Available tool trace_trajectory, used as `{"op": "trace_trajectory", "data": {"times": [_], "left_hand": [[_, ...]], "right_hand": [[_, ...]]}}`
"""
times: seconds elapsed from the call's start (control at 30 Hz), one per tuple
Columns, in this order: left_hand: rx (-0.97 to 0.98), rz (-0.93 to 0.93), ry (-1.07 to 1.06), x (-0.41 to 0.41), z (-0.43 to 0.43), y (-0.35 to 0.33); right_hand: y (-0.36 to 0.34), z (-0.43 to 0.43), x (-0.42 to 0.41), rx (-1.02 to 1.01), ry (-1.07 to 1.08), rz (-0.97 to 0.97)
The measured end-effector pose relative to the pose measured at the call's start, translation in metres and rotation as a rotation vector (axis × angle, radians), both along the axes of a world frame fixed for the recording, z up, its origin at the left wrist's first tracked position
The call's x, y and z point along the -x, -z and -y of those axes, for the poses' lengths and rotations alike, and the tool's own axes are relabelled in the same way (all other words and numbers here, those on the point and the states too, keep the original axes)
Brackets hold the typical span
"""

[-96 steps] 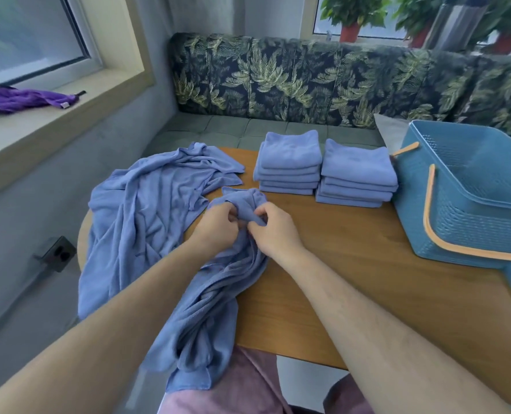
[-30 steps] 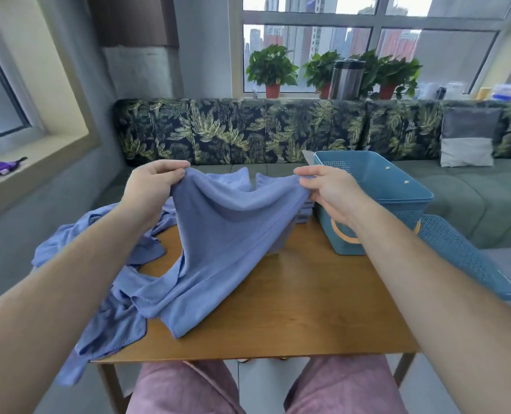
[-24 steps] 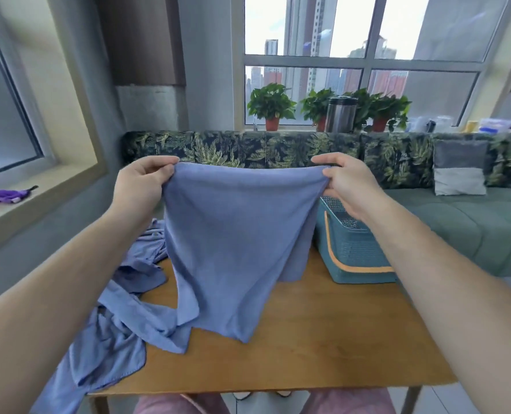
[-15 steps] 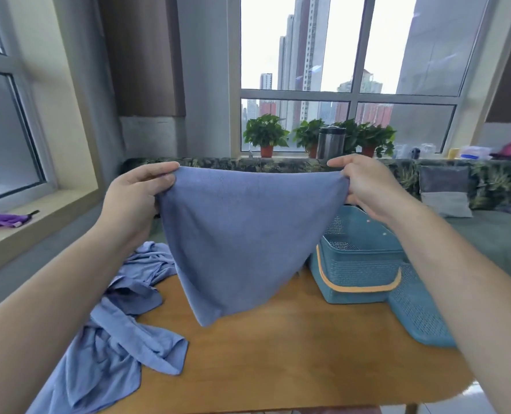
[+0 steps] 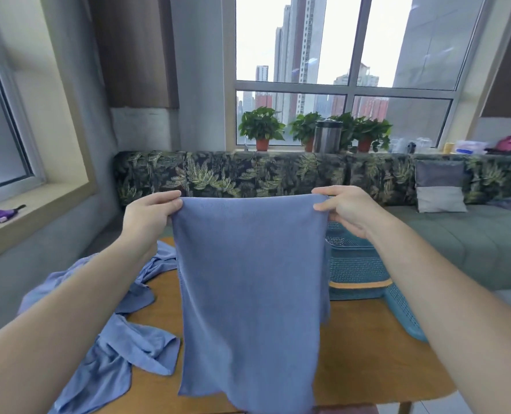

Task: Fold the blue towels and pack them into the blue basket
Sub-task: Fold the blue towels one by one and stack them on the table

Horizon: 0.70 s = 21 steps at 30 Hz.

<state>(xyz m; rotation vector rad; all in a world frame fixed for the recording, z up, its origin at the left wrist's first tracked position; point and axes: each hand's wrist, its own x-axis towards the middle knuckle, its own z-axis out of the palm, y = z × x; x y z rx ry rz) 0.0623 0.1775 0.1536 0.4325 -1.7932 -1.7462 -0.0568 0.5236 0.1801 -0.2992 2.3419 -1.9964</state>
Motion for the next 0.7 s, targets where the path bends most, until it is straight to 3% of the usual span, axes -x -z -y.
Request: {"op": "trace_trajectory", "data": {"times": [0.2, 0.37, 0.5, 0.7], "left_hand": [[0.111, -0.066, 0.0, 0.031, 0.008, -0.013], [0.187, -0.111, -0.049, 0.008, -0.003, -0.01], [0.136, -0.005, -0.02, -0.023, -0.01, 0.042], [-0.015, 0.223, 0.067, -0.064, -0.031, 0.186]], "right_hand": [[-0.007, 0.02, 0.024, -0.259, 0.149, -0.319], [0.004, 0.012, 0.011, -0.381, 0.121, -0.503], [0.052, -0.003, -0.028, -0.384, 0.102, -0.383], [0.188, -0.026, -0.075, -0.374, 0.047, -0.145]]}}
